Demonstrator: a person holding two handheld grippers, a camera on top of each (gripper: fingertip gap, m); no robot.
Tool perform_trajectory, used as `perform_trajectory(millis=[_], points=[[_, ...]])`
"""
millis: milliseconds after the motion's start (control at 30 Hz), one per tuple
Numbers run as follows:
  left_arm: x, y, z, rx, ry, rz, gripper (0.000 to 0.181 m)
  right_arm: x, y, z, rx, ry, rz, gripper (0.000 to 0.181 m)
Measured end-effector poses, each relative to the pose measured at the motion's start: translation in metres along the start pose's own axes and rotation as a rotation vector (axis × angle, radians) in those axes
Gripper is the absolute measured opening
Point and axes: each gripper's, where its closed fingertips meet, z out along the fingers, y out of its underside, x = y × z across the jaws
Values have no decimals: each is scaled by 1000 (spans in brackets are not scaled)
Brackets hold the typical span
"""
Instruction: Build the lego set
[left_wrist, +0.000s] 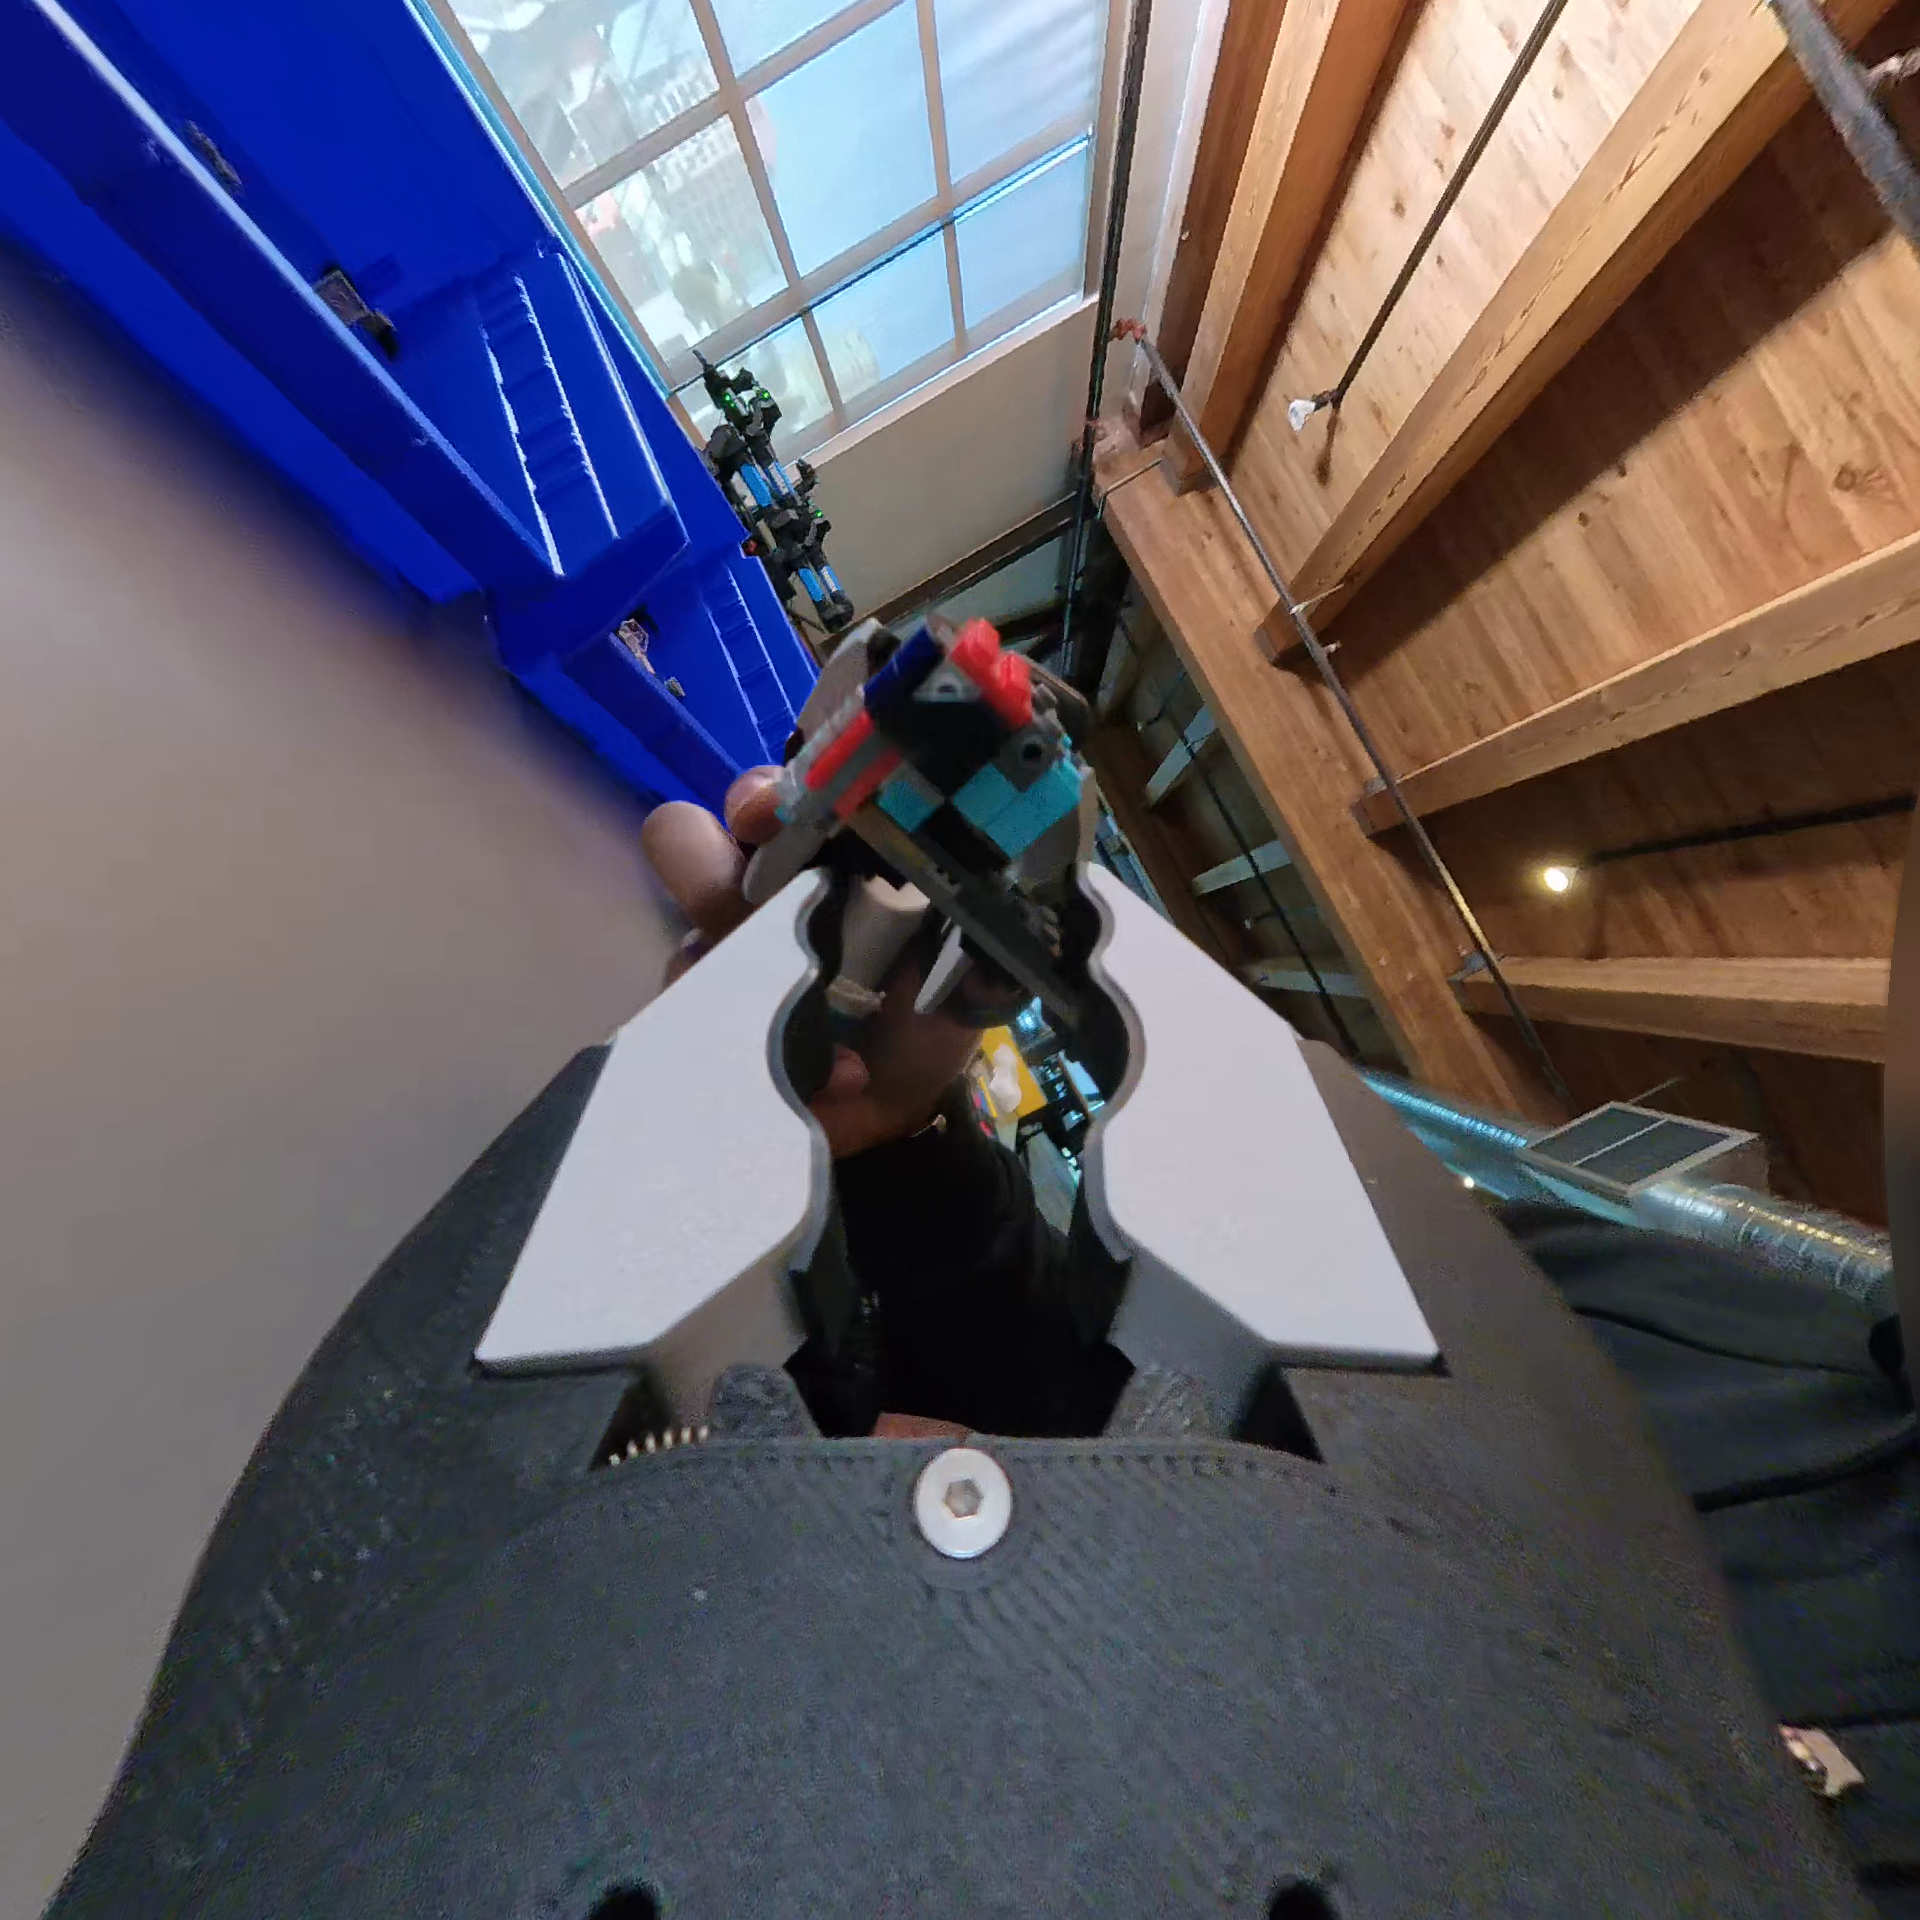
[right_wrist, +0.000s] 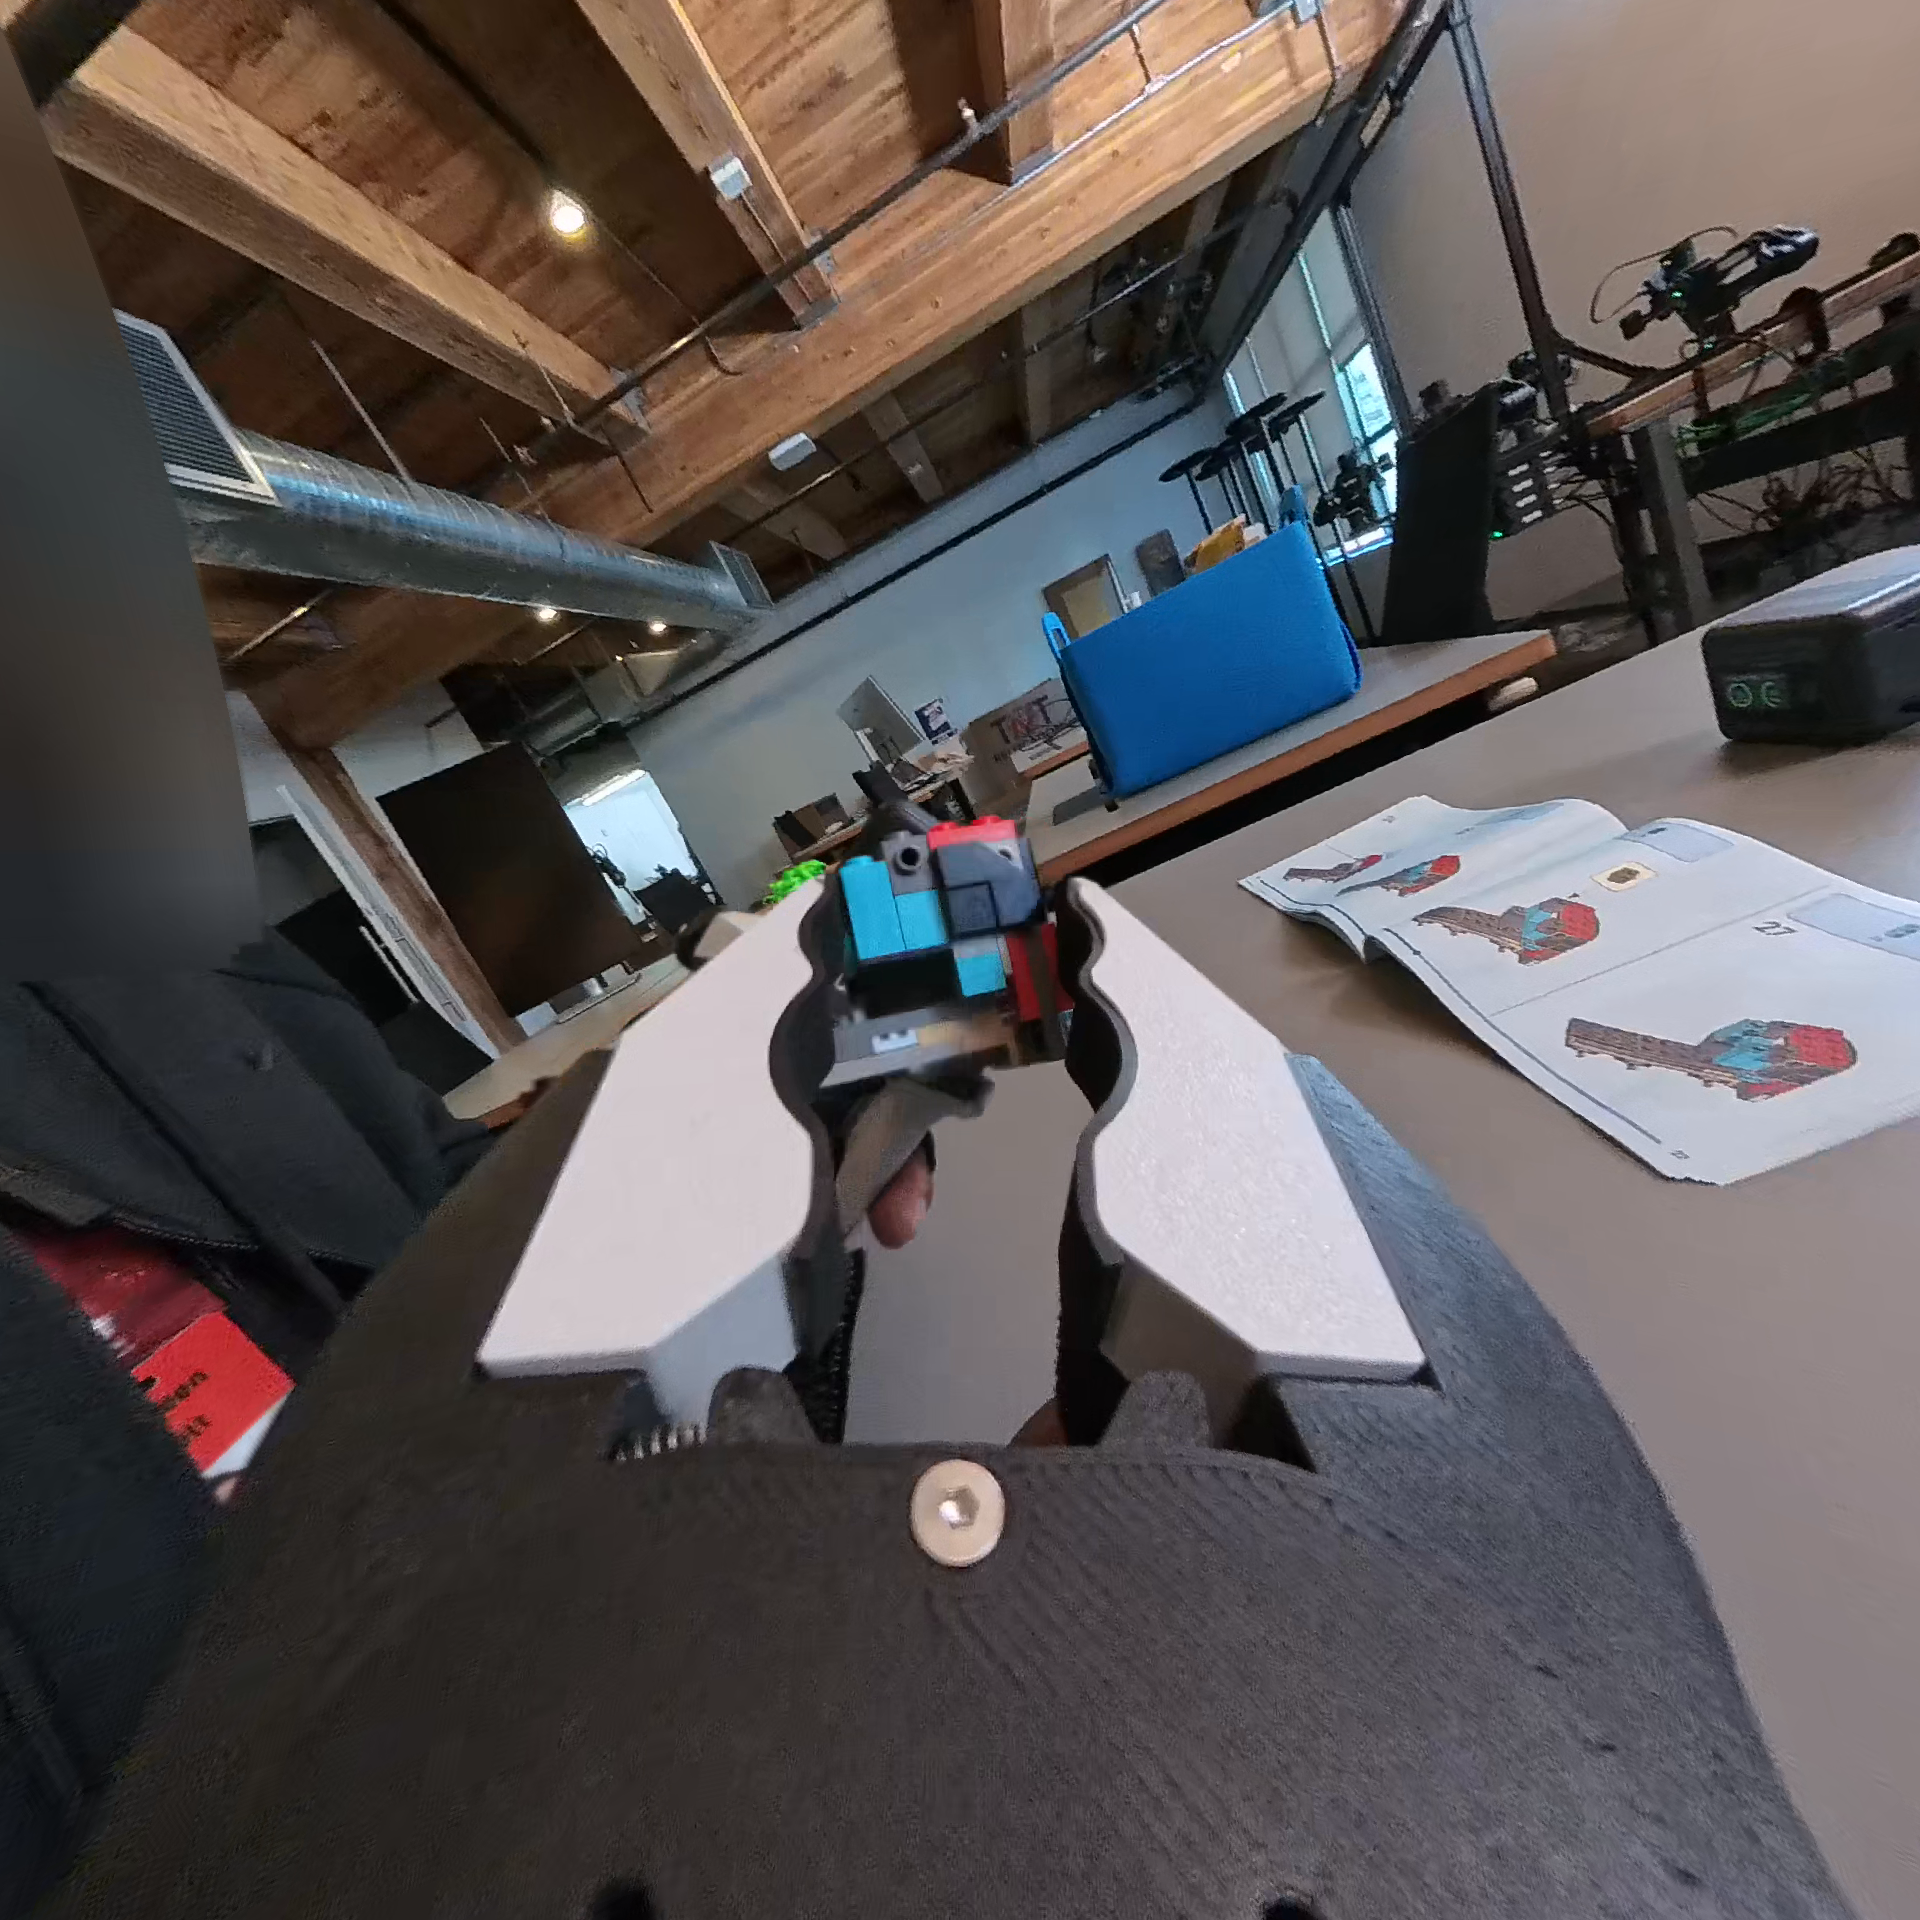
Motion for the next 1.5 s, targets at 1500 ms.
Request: perform_trajectory(millis=[1500], points=[[-24,-61,-15,388,-327,85,55,5,39,-22,285,329,637,56]])
